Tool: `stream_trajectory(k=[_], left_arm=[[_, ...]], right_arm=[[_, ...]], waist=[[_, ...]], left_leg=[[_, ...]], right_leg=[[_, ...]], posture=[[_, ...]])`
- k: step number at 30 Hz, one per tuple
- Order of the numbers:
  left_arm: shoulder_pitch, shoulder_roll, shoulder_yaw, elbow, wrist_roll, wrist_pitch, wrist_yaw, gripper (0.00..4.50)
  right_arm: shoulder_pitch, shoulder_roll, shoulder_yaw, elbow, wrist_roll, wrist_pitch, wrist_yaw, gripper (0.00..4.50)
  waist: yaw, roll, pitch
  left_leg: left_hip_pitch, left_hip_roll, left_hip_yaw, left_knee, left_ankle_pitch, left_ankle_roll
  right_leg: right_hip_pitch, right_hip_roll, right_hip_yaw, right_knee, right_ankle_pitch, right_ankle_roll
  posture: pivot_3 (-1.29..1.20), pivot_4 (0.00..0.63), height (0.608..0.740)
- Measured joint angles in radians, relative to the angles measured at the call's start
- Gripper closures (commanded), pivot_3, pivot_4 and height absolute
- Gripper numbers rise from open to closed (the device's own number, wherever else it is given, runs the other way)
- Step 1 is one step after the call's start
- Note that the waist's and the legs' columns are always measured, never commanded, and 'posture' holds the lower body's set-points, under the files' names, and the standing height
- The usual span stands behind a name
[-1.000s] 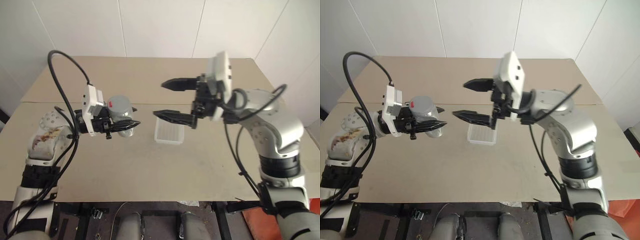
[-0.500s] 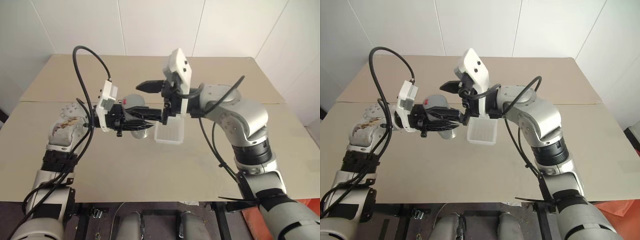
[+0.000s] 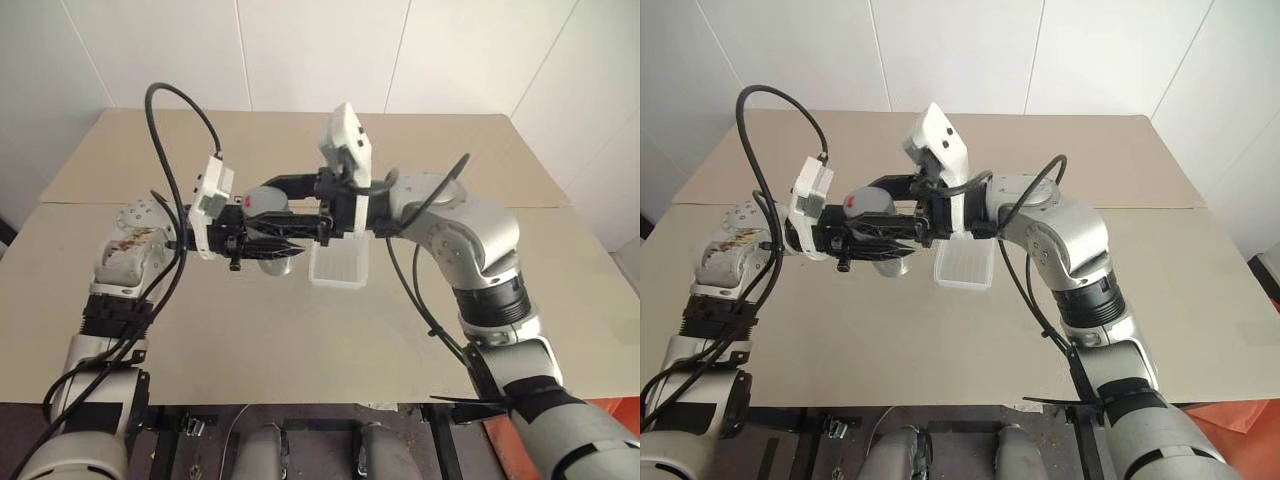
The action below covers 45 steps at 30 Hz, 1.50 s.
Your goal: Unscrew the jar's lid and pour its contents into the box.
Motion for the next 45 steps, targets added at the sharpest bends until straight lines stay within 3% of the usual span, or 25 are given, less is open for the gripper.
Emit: stream_trajectory(k=[6, 10, 12, 16, 22, 29, 36, 45], left_arm=[[-0.016, 0.014, -0.053, -0.099, -0.091, 0.018, -0.108, 2.55], [-0.037, 0.073, -0.085, -0.132, -0.152, 0.027, -0.109, 2.55], [-0.038, 0.097, -0.087, -0.123, -0.159, 0.026, -0.108, 2.55], [-0.038, 0.090, -0.087, -0.071, -0.158, 0.006, -0.109, 2.55], [-0.033, 0.093, -0.077, 0.009, -0.097, -0.041, -0.109, 2.55], [-0.051, 0.050, -0.069, 0.104, -0.040, -0.076, -0.095, 2.55], [-0.052, 0.005, -0.055, 0.182, 0.016, -0.109, -0.024, 2.55], [-0.051, -0.014, -0.047, 0.176, 0.027, -0.108, -0.013, 2.55]], right_arm=[[-0.080, 0.017, -0.008, 0.254, 0.038, -0.206, 0.454, 1.71], [-0.171, 0.035, 0.039, 0.413, 0.074, -0.319, 0.587, 1.71], [-0.201, 0.055, 0.054, 0.483, 0.071, -0.365, 0.602, 1.00], [-0.211, 0.087, 0.053, 0.559, 0.017, -0.412, 0.602, 0.04], [-0.053, -0.009, -0.022, 0.406, -0.031, -0.401, 0.456, 0.04], [0.057, -0.088, -0.059, 0.047, -0.047, -0.207, 0.176, 0.04], [0.076, -0.040, -0.055, -0.204, -0.047, 0.052, -0.154, 0.04], [0.060, 0.073, 0.007, -0.164, -0.110, 0.097, -0.319, 0.04]], waist=[[-0.008, 0.000, 0.001], [-0.014, 0.001, 0.001], [-0.015, 0.001, 0.001], [-0.002, 0.001, 0.001], [0.018, 0.001, 0.002], [0.007, 0.001, 0.002], [-0.001, 0.001, 0.002], [-0.001, 0.001, 0.002]], left_leg=[[0.001, 0.001, -0.002, 0.000, 0.000, 0.000], [0.001, 0.003, -0.006, 0.000, 0.000, 0.000], [0.001, 0.002, -0.005, 0.000, 0.000, 0.000], [0.000, 0.002, -0.005, 0.001, 0.000, -0.001], [-0.002, 0.000, -0.002, 0.001, 0.000, 0.000], [-0.007, 0.001, 0.001, 0.001, 0.001, -0.001], [-0.008, 0.001, 0.001, 0.001, 0.001, -0.001], [-0.009, 0.001, 0.001, 0.001, 0.000, -0.001]], right_leg=[[0.000, 0.001, 0.001, 0.001, 0.000, 0.000], [0.000, 0.003, 0.001, 0.001, 0.000, 0.000], [0.000, 0.003, 0.002, 0.001, 0.000, 0.000], [-0.001, 0.003, 0.001, 0.002, 0.000, 0.000], [-0.001, 0.001, -0.001, 0.002, 0.000, 0.000], [-0.008, 0.001, 0.000, 0.004, 0.001, 0.000], [-0.009, 0.001, 0.000, 0.004, 0.001, 0.000], [-0.009, 0.001, 0.000, 0.004, 0.001, 0.000]], posture=[[0.00, 0.150, 0.740], [0.00, 0.150, 0.740], [0.00, 0.150, 0.740], [0.00, 0.150, 0.740], [0.00, 0.150, 0.740], [0.00, 0.150, 0.740], [0.00, 0.150, 0.740], [0.00, 0.150, 0.740]])
